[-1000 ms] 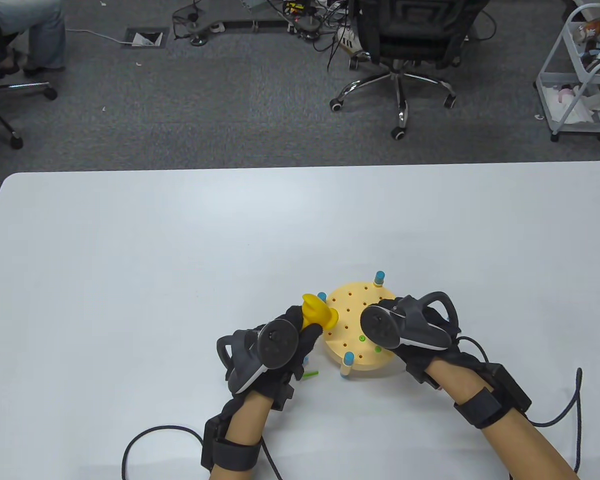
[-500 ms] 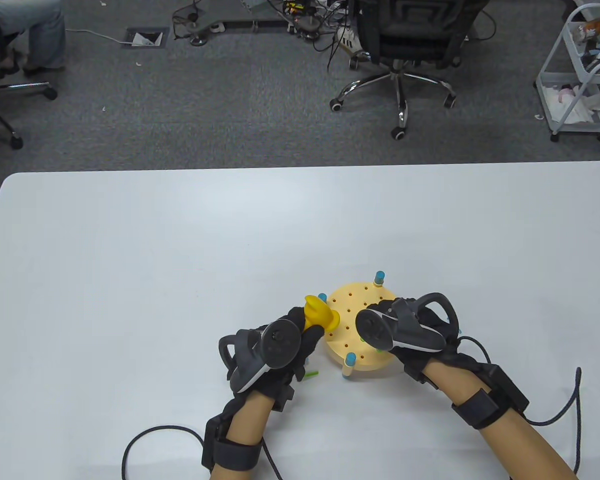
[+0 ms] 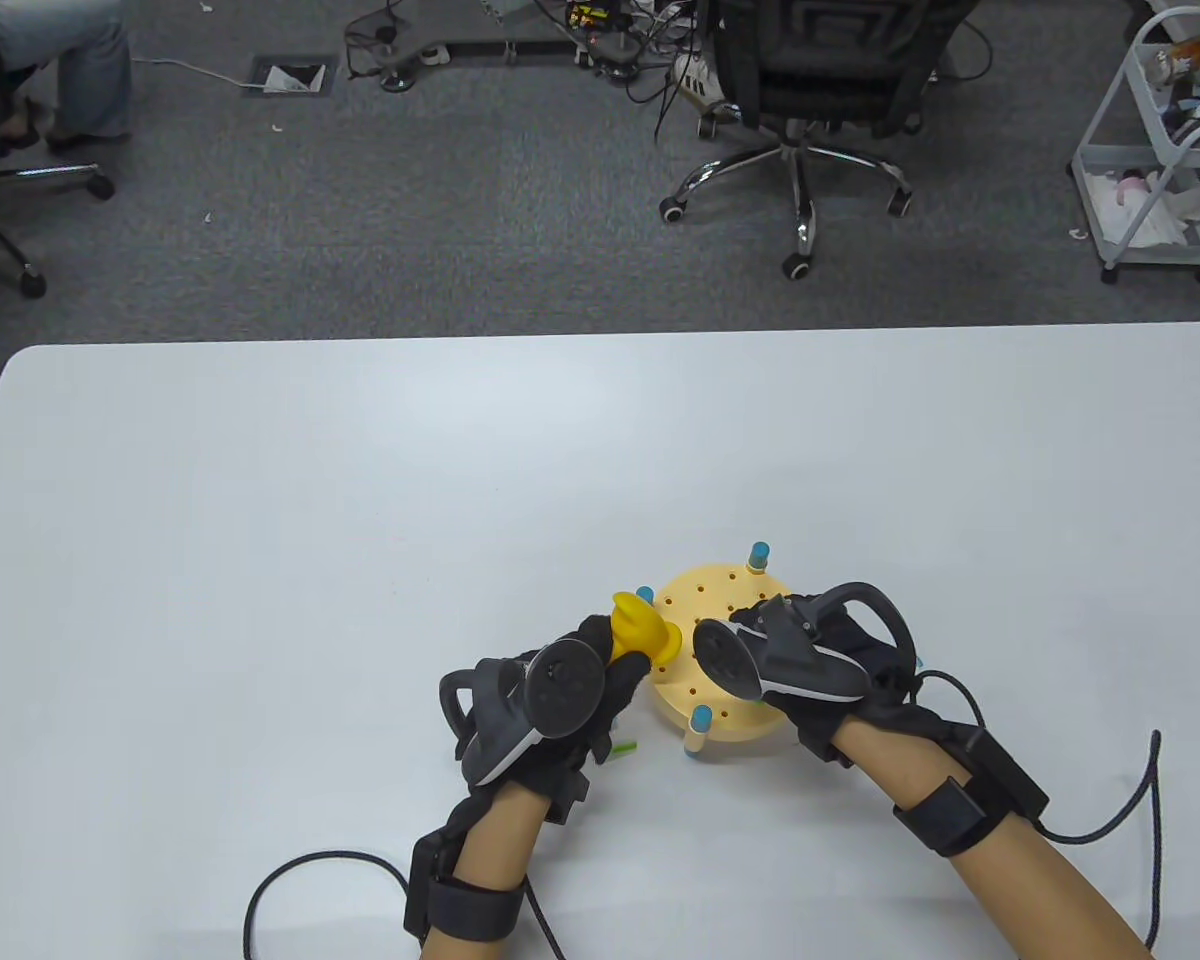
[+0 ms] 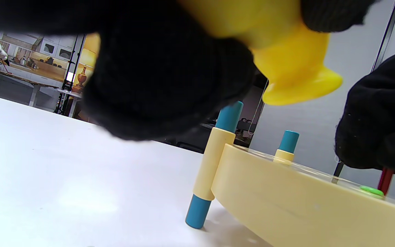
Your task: Hammer toy nails into tap bench
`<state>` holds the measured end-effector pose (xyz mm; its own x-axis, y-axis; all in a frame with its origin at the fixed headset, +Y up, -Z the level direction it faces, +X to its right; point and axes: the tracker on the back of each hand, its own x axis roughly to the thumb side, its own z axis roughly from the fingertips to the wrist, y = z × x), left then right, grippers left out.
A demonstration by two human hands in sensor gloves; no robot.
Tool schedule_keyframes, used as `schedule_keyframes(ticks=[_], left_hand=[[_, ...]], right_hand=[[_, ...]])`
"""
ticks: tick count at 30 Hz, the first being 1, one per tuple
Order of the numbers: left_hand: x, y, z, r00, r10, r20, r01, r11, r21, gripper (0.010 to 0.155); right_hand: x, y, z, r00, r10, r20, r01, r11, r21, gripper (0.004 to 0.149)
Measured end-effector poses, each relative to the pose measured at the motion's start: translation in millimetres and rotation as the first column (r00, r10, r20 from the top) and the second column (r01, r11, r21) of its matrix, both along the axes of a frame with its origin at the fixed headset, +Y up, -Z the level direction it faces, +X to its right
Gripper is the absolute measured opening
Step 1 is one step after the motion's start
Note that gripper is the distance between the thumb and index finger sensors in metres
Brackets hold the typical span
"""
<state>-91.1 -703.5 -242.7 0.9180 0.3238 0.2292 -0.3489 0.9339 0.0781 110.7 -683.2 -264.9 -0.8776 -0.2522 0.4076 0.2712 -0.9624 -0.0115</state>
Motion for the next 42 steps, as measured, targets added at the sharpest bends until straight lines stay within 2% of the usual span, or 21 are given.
schedule_keyframes(ticks=[19,24,29,31,35,39,42], left_hand=[[2,0,0,1.0,-0.009,0.014,0.009,1.0,-0.006,0.063],[3,0,0,1.0,-0.01,0.018,0.01,1.0,-0.003,0.063],[3,1,1,1.0,-0.01,0.022,0.009,1.0,0.007,0.063],[4,2,2,1.0,-0.008,0.023,0.007,1.0,0.016,0.063],[7,3,4,0.999,-0.004,0.034,0.002,0.999,0.042,0.063],[15,5,9,0.998,-0.019,0.054,0.016,0.998,0.067,0.063],[22,6,12,0.996,-0.041,0.076,0.035,0.997,0.076,0.063]], right_hand=[[-1,1,0,0.999,0.021,0.028,-0.021,1.0,-0.006,0.044],[5,12,4,1.0,-0.013,0.027,0.012,0.999,0.042,0.05],[37,25,16,0.988,-0.152,0.025,0.144,0.971,0.189,0.057],[58,21,23,0.966,-0.258,0.027,0.249,0.949,0.193,0.063],[94,-10,29,0.887,-0.452,0.096,0.444,0.891,0.095,0.073],[109,-41,28,0.823,-0.554,0.122,0.551,0.832,0.064,0.072],[111,-58,30,0.765,-0.635,0.107,0.626,0.772,0.107,0.067]])
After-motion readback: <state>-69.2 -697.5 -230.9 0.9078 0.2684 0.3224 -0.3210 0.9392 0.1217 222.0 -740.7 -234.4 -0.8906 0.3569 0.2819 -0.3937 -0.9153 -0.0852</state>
